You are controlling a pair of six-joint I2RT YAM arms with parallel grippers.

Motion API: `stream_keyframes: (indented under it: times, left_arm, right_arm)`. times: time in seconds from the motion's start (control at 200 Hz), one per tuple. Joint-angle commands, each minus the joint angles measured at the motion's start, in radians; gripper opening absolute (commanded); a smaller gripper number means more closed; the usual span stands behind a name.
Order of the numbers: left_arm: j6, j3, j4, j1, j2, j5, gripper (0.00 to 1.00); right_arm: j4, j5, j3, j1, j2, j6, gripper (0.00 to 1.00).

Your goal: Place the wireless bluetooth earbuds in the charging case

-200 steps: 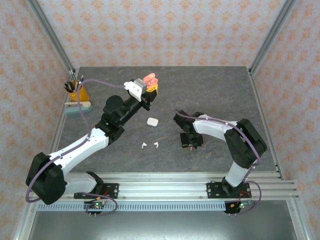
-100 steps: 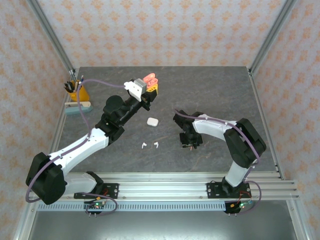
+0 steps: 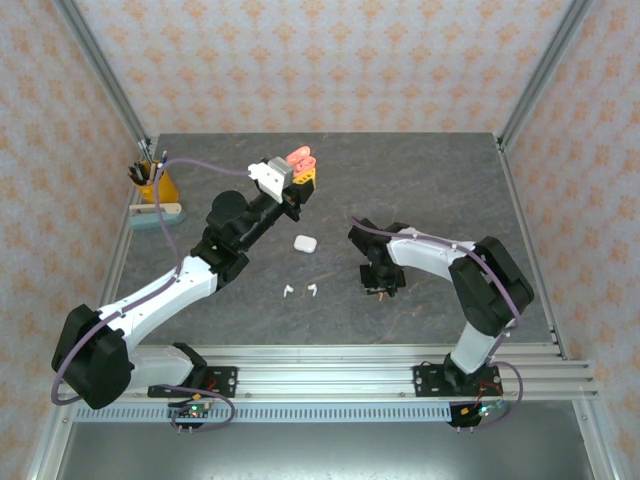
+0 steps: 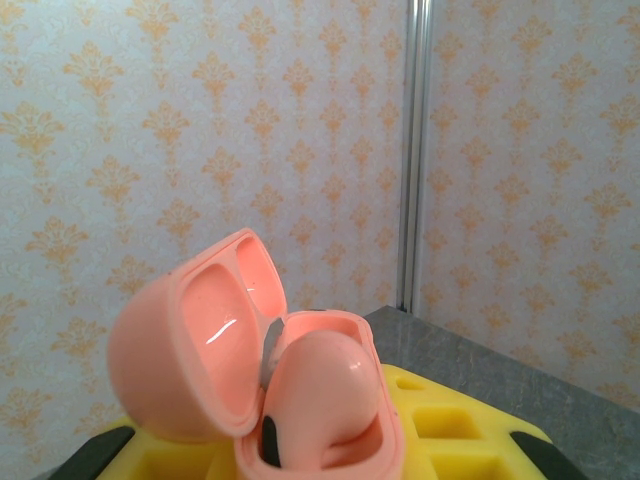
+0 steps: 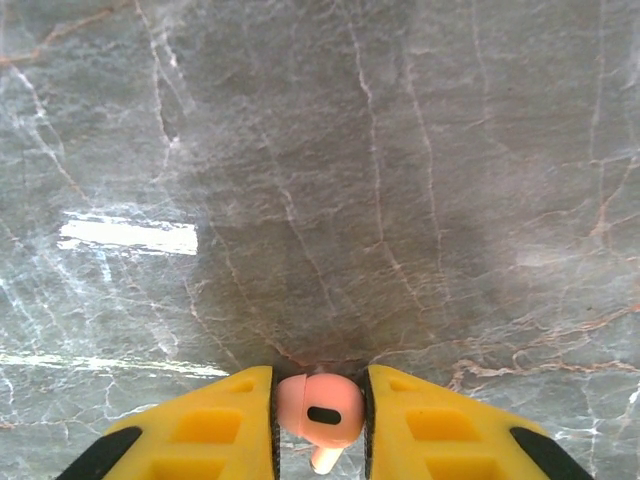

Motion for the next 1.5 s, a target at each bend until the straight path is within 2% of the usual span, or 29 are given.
stream_keyframes:
  times: [0.0,0.445,0.796,0.951,1.151,1.496]
  left_arm:
    - [0.010,0.014,-0.004,0.007,-0.001,0.006,0.00]
    - [0.009,0.024,-0.014,0.006,-0.002,0.009,0.00]
    - [0.014,0.050,-0.035,0.007,-0.002,0.022,0.00]
    - [0.009,0.066,-0.034,0.007,0.008,0.030,0.00]
    - [0.000,0.080,-0.034,0.007,0.019,0.042,0.00]
    - [0.006,0.114,-0.055,0.006,0.030,0.081,0.00]
  right_arm:
    - [-0.015,0.071,-0.026,-0.020,-0.016,0.003,0.25]
    - [-0.004,0.107,-0.016,-0.027,-0.125,0.022,0.24]
    - [0.106,0.204,0.034,-0.048,-0.408,0.016,0.24]
    - [0.132,0.238,0.151,-0.062,-0.489,-0.044,0.26]
    - [0.167,0.238,0.364,-0.066,-0.488,-0.141,0.26]
    - [0.313,0.108,0.637,-0.066,-0.421,-0.279,0.27]
